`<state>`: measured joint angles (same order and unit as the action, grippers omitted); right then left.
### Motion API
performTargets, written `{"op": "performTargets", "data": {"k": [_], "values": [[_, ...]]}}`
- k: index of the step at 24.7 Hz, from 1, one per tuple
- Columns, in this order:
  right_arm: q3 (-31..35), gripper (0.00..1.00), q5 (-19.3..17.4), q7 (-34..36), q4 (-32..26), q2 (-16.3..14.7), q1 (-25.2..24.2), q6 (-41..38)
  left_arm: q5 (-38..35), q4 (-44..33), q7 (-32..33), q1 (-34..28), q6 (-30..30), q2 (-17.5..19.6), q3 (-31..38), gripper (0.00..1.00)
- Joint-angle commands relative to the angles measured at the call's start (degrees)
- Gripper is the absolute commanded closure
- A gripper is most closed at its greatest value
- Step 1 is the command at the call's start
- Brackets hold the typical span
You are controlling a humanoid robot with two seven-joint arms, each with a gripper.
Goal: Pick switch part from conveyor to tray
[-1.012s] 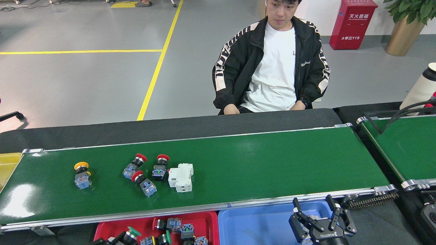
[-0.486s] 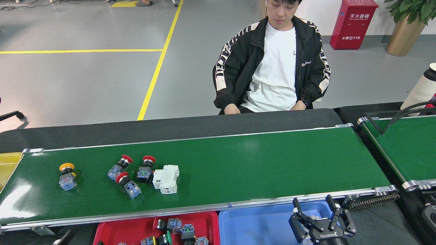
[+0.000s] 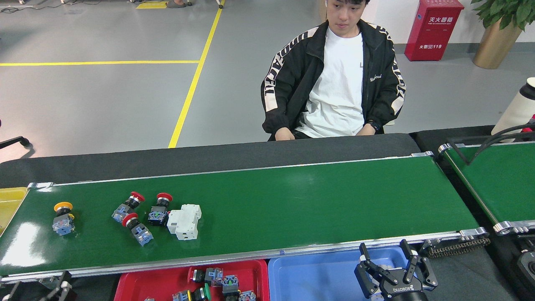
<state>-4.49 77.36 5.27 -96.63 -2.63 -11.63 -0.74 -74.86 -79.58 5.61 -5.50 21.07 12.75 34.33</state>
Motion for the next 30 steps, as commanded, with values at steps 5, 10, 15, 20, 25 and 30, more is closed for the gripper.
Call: {"op": "performTargets", "data": {"k": [5, 10, 15, 20, 25, 30], "values": [[-2.4, 0.0, 0.0, 0.4, -0.2, -0.2, 1.7, -1.2, 0.1, 13.9, 0.1, 8.0, -1.8, 7.2, -1.4, 0.0], [-5.9, 0.0, 0.1, 0.3, 1.1, -0.1, 5.4, -1.1, 0.1, 16.9, -0.1, 8.7, -3.0, 8.2, -1.4, 0.0], [-6.4, 0.0, 0.0, 0.3, 2.1, -0.2, 6.4, -1.2, -0.1, 25.4, -0.4, 14.6, -8.1, 12.0, -8.4, 0.14], [-6.1, 0.0, -0.4, 0.3, 2.2, -0.1, 6.2, -1.1, 0.3, 43.1, -5.5, 25.9, -9.5, 18.7, -18.2, 0.6], [-6.0, 0.0, -0.5, 0.3, 2.3, -0.2, 6.2, -1.1, 1.1, 48.2, -7.1, 28.1, -6.5, 21.1, -20.8, 0.94], [-6.0, 0.0, -0.5, 0.3, 2.1, 0.0, 6.3, -0.9, 12.1, 45.8, -6.2, 25.8, 1.8, 21.8, -20.4, 0.93]]}}
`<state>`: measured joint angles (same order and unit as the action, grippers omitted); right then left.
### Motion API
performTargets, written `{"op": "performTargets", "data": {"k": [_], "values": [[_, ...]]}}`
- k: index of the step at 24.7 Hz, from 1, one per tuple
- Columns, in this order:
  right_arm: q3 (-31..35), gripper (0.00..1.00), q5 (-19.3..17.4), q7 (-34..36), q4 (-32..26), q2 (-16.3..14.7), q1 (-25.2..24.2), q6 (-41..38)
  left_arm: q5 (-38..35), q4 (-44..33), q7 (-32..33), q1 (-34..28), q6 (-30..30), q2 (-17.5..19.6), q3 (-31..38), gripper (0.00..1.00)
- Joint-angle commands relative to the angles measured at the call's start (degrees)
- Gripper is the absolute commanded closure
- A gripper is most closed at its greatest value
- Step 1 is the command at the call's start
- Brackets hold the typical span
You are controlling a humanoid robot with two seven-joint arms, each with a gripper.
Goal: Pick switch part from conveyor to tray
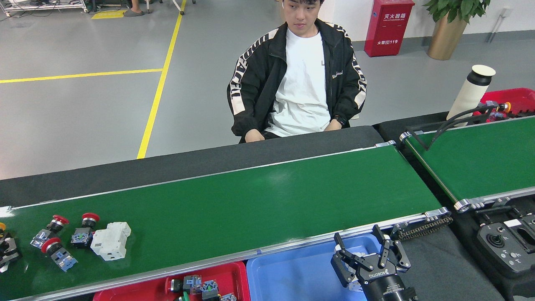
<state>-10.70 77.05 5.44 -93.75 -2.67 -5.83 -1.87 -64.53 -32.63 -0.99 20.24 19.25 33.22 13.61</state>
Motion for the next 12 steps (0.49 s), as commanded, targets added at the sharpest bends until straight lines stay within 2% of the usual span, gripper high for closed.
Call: {"op": "performTargets", "data": {"k": [1, 3, 7, 12], "values": [[0.4, 0.0, -0.1, 0.1, -0.9, 0.0, 0.5, 0.4, 4.7, -2.6, 0.6, -1.9, 6.7, 1.8, 0.5, 0.93], [1.7, 0.0, -0.1, 0.1, -1.0, -0.1, 0.5, 0.3, 8.4, -7.7, 1.1, -7.1, 9.7, 2.5, 1.1, 0.92], [4.2, 0.0, -0.2, 0.1, -1.1, -0.1, 0.3, 0.3, 12.9, -23.0, 1.1, -19.2, 11.8, 1.3, 2.7, 0.92], [7.9, 0.0, -0.2, 0.3, -1.0, -0.1, -0.1, 0.2, 13.5, -47.7, 1.1, -33.5, 15.1, -4.3, 5.2, 0.91]]}}
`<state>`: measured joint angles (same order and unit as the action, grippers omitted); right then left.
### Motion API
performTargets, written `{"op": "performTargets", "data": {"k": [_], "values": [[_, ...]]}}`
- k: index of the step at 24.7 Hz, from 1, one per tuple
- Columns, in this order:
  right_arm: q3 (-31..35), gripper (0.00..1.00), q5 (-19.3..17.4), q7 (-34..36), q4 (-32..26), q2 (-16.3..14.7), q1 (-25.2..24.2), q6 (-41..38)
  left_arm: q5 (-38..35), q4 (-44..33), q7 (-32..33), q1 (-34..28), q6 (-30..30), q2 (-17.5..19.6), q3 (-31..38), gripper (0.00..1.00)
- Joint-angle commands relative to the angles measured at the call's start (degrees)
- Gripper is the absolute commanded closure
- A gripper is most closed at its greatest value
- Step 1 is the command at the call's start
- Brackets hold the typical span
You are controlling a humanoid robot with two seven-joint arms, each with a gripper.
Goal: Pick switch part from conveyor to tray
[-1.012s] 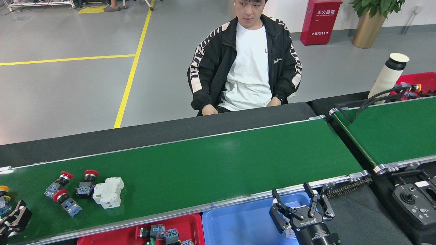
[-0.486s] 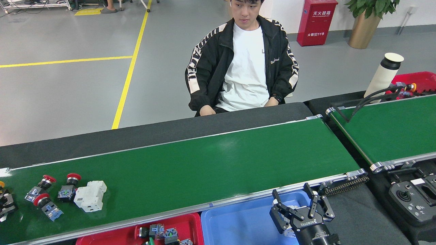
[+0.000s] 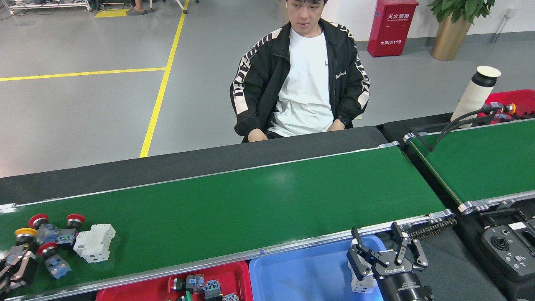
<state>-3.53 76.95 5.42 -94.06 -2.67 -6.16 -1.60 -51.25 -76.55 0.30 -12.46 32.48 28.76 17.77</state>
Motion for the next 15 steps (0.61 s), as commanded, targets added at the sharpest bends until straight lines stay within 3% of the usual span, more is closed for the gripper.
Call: {"op": "performTargets", "data": {"k": [1, 4, 6, 7, 12, 15], "values": [[1.3, 0.0, -0.2, 0.3, -0.7, -0.1, 0.2, -0.1, -0.1, -9.1, -0.1, -3.5, 2.9, -1.2, 1.0, 0.91], [1.9, 0.0, -0.2, 0.1, -0.2, -0.1, 0.0, 0.0, -2.1, -20.1, -0.1, -9.7, 5.3, -3.4, 0.4, 0.91], [2.7, 0.0, -0.2, 0.3, -0.2, -0.1, -0.5, 0.0, -5.4, -23.1, -0.1, -11.2, 9.4, -4.9, -0.2, 0.91], [3.0, 0.0, -0.2, 0.3, -0.2, -0.1, -1.0, 0.0, -7.8, -24.0, -0.1, -11.3, 12.5, -6.2, -0.8, 0.91], [4.1, 0.0, -0.2, 0.3, -0.2, -0.1, -1.1, 0.0, -23.0, -24.6, -0.2, -10.1, 12.5, -13.8, -2.4, 0.89], [4.1, 0.0, -0.2, 0.1, -0.2, -0.1, -1.3, 0.1, -24.8, -24.8, -0.2, -10.0, 12.5, -14.9, -4.4, 0.82]]}}
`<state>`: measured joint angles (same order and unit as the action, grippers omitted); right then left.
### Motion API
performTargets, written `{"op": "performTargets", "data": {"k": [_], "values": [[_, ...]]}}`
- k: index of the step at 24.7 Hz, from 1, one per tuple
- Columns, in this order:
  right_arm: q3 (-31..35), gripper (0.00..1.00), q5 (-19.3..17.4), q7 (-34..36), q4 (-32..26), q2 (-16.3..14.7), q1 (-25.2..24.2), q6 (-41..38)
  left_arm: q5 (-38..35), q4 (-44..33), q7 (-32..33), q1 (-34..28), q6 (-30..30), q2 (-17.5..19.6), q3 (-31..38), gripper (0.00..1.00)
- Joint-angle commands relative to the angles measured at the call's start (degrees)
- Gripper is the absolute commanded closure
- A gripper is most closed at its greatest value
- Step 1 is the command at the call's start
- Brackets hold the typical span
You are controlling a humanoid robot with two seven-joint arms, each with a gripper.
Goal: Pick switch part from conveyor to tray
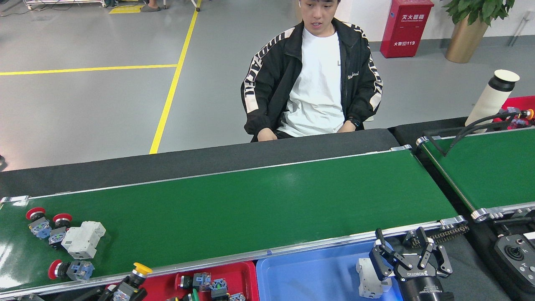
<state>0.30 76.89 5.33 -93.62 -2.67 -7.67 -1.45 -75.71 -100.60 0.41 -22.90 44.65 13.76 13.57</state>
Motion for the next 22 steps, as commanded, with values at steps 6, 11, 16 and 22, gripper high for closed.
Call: {"op": "performTargets", "data": {"k": [6, 11, 16, 22], "values": [[0.3, 0.0, -0.2, 0.2, -0.7, -0.1, 0.1, 0.0, -1.0, -0.6, -0.7, 0.2, 0.3, -2.5, -1.4, 0.06], [0.3, 0.0, -0.2, 0.2, -0.7, 0.0, 0.1, 0.0, 1.1, -0.4, -0.6, 0.0, 0.3, -3.7, 3.4, 0.0], [0.4, 0.0, -0.2, 0.2, -0.7, -0.1, 0.0, 0.0, 1.4, 0.6, 0.2, 0.9, 0.3, -8.6, 15.3, 0.0], [3.8, 0.0, -0.2, 0.2, -0.7, 0.0, -0.5, 0.0, 0.7, 6.3, 3.5, 5.1, -14.7, -8.0, 17.5, 0.0]]}}
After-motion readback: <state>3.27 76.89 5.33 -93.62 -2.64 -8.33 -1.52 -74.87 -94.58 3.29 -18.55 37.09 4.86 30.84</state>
